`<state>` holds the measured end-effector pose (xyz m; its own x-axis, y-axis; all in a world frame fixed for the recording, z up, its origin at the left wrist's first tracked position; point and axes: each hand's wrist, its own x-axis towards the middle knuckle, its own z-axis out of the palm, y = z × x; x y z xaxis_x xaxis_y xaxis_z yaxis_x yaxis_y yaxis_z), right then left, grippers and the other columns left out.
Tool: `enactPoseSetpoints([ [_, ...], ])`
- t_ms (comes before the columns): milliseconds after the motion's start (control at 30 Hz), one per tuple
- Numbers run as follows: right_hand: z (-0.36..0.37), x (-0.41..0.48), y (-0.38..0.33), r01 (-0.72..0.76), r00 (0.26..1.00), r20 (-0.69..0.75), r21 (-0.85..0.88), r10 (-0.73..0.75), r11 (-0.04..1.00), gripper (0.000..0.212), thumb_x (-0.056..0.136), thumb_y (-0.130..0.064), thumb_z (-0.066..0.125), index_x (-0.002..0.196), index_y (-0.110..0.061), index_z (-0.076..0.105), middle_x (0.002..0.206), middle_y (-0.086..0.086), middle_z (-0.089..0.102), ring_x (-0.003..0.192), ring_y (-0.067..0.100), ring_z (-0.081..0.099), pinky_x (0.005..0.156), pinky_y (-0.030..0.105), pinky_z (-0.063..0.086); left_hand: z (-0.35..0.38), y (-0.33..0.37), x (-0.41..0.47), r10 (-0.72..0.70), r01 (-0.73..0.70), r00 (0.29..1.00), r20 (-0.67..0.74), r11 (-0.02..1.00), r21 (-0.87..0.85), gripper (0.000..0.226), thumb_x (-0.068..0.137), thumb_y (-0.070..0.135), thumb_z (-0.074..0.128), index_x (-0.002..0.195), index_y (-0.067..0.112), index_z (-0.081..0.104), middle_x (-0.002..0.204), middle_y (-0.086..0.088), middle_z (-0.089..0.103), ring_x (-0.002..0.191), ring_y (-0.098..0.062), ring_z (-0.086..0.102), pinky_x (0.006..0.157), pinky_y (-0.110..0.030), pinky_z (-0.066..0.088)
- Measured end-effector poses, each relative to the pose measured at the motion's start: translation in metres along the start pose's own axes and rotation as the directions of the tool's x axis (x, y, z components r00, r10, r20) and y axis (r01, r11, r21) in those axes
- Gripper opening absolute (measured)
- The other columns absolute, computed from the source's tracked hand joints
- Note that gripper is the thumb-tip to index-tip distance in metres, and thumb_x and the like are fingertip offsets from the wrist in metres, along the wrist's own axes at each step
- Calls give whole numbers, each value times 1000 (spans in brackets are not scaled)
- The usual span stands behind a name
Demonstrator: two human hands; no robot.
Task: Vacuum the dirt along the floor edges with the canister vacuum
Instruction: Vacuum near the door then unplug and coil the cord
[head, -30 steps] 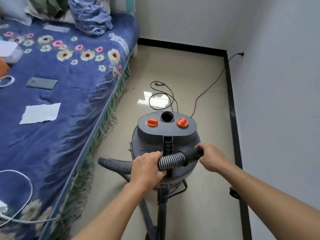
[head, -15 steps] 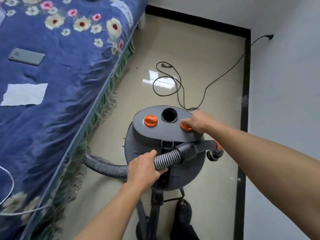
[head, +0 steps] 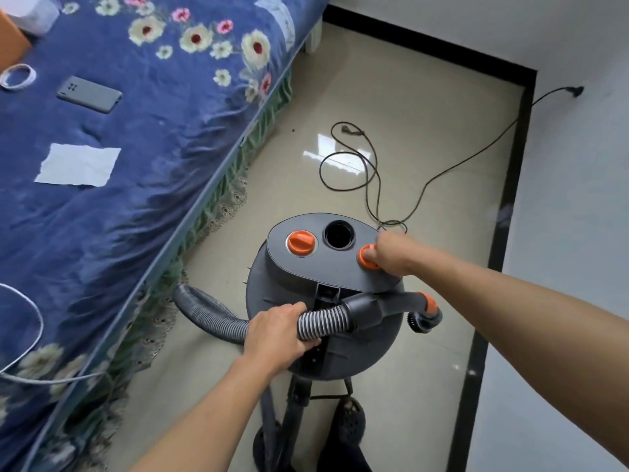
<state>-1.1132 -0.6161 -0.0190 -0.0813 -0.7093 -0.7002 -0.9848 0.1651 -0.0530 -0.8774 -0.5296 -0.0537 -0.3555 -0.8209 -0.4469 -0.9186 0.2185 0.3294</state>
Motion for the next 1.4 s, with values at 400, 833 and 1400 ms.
enactPoseSetpoints([
  [400,-27,11,-39,165,915,-353,-114,-195,980,19,92,-31,56,103,-16,61,98,5,65,89,28,59,70,33,45,1,2,-2,11,-10,999,-38,1000,16,40,76,62,64,94,28,50,97,6,64,96,-20,61,68,-32,33],
  [833,-9,38,-99,421,876,-203,-120,-437,899,33,86,-12,52,117,-16,64,115,9,62,104,32,57,84,39,49,6,-3,0,30,-31,997,-66,1000,-7,43,77,62,64,102,28,54,103,5,65,102,-23,60,75,-35,37],
  [1400,-1,41,-94,426,849,-311,-78,-428,901,25,88,-15,58,109,-9,69,109,12,64,101,33,58,83,36,46,8,-3,1,25,-26,998,-60,1000,-16,44,77,61,65,101,26,54,102,4,65,101,-23,59,78,-36,38],
])
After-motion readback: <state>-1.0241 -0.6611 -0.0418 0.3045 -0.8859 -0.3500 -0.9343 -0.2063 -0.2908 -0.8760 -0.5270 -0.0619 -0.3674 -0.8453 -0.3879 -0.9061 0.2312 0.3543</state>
